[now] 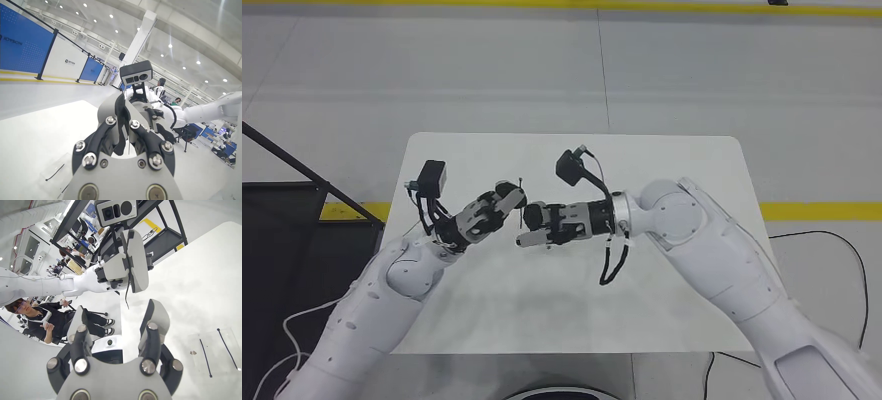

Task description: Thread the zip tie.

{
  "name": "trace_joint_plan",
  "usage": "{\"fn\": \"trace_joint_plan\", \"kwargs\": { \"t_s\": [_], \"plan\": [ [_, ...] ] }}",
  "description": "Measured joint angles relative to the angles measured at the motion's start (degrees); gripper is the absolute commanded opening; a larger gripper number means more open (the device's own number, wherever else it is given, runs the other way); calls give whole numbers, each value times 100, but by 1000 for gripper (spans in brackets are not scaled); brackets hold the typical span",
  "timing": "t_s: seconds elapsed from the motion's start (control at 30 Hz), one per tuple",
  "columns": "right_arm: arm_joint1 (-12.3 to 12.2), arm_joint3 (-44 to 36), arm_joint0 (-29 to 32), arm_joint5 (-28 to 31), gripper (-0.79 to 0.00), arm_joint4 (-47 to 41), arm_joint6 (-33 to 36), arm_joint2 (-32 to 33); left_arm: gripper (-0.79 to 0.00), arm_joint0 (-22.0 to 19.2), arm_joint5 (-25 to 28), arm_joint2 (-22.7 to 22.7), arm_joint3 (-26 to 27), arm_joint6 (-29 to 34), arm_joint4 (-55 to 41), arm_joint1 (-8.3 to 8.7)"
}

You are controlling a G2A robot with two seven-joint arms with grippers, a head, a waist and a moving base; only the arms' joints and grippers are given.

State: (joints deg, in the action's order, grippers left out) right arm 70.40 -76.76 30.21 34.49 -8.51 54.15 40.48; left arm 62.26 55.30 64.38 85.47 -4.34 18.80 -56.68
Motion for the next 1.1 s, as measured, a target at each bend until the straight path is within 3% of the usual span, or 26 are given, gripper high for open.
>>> {"fn": "trace_joint_plan", "kwargs": {
  "t_s": [0.8,0.93,1.0,1.1],
  "plan": [
    [220,476,-176,-157,-610,-336,177,-46,-785,-1,241,132,-189,-69,86,-216],
    [248,534,-194,-154,-699,-360,218,-39,-785,14,258,162,-189,-34,65,-240],
    [260,562,-198,-150,-785,-374,231,-29,-785,19,266,177,-189,-11,54,-253],
    [276,588,-199,-139,-785,-384,247,-15,-785,25,270,193,-190,31,32,-270]
  ]
}}
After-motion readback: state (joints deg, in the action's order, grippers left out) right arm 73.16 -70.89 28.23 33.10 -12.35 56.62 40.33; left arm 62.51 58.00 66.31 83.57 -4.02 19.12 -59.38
